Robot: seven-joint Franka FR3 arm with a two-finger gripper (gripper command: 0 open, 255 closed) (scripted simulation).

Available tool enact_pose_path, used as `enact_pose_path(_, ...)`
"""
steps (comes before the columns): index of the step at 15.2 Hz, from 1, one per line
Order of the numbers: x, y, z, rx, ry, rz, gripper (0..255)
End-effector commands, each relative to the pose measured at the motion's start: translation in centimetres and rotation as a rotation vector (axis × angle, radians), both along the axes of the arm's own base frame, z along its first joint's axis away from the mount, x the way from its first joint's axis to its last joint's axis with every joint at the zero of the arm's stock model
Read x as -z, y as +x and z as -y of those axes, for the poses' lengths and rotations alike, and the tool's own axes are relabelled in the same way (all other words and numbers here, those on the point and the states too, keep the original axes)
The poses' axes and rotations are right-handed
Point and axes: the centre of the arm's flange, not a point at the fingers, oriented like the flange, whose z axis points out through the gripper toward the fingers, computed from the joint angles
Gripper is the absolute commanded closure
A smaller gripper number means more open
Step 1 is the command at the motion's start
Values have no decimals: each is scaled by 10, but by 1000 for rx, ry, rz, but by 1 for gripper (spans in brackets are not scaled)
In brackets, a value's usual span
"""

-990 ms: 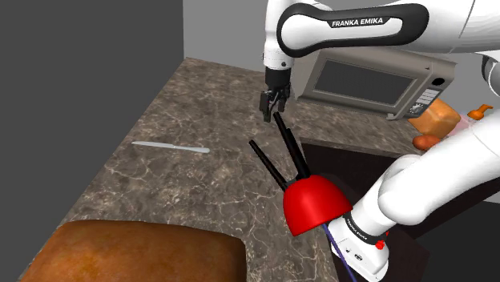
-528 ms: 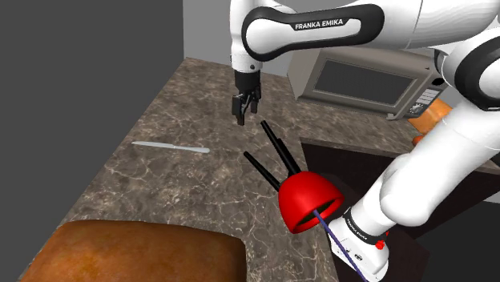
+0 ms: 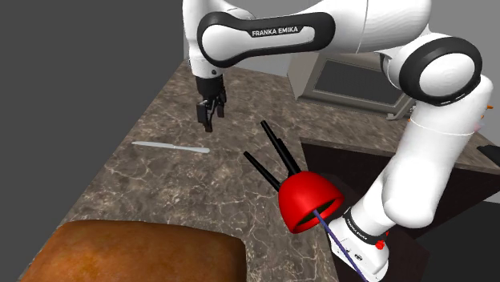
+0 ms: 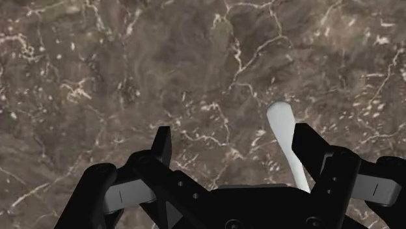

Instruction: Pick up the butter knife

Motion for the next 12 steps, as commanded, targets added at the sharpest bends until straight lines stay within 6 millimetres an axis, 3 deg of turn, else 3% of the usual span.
enact_pose_path(1,4,6,-25,-46,5,-1,0)
enact_pose_path(9,23,22,-128,-227,24,-5,0)
enact_pose_path(12,33,22,-129,-228,24,-5,0)
